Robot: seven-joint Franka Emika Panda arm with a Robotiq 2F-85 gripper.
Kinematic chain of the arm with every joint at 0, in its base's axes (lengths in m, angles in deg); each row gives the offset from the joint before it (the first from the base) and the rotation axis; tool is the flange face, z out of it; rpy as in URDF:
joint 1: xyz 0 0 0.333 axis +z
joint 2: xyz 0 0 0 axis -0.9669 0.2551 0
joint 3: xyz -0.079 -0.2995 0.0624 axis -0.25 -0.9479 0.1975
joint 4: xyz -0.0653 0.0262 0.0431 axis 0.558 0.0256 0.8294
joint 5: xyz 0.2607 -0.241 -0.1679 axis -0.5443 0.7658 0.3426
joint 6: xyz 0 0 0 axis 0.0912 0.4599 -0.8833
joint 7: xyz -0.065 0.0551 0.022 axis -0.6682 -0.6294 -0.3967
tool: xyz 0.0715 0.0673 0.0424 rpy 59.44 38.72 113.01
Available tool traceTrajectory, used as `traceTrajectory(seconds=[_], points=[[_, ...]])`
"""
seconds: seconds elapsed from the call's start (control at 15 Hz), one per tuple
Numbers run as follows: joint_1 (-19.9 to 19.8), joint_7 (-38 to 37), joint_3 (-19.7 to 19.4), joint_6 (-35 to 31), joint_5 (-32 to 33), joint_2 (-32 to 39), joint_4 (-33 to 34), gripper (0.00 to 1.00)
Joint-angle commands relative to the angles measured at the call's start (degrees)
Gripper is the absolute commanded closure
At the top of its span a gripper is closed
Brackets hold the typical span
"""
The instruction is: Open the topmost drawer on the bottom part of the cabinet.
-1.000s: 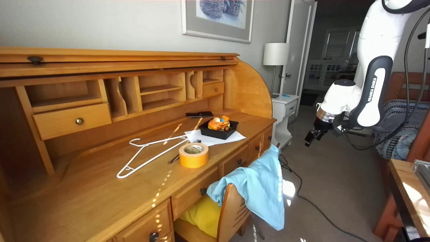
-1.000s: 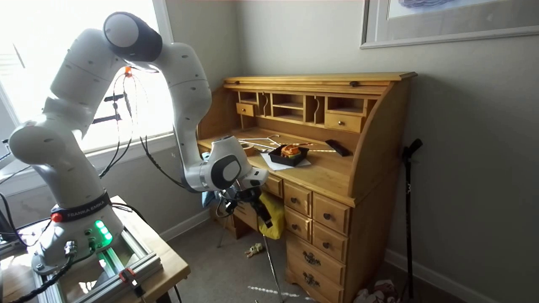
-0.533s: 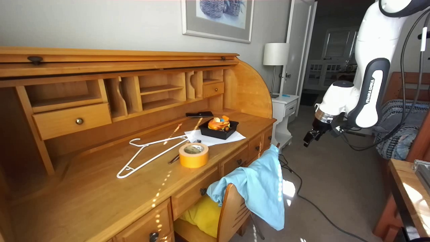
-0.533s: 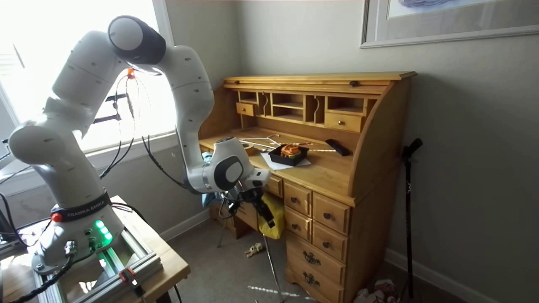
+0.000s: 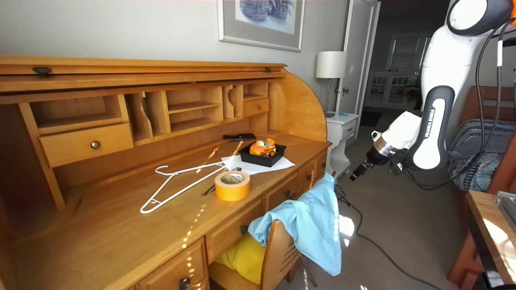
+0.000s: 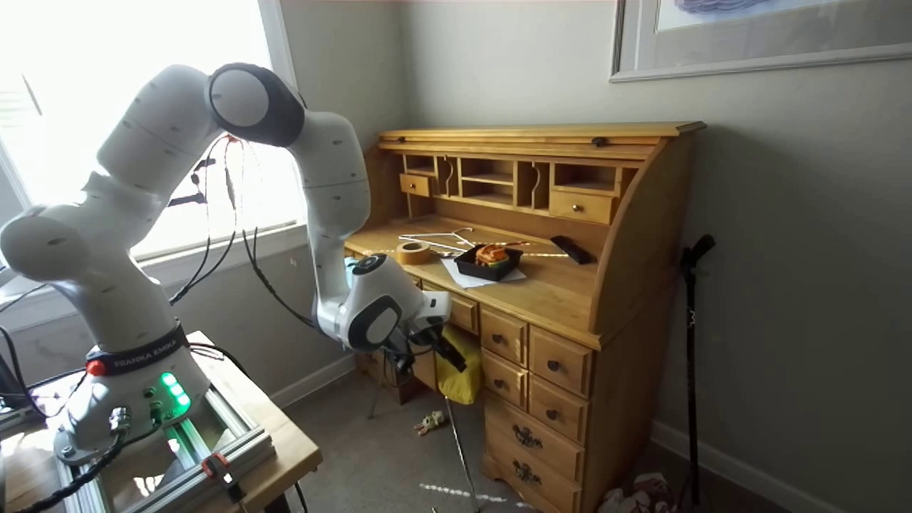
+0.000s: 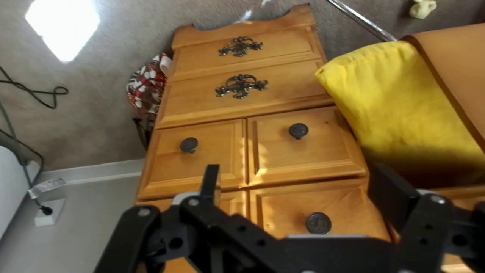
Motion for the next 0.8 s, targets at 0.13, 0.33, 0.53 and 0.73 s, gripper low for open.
traceTrajectory(seconds=[0.13, 0.33, 0.53, 0.73], points=[[-14.4, 7.4, 9.7, -4.0, 10.1, 10.9, 9.5, 0.00], [-18.1, 8.7, 11.2, -3.7, 14.5, 14.8, 15.0, 0.00], [-19.4, 9.1, 11.7, -3.8, 14.8, 16.7, 18.7, 0.00], [-19.2, 9.1, 11.2, -4.1, 12.7, 17.5, 21.5, 0.00]])
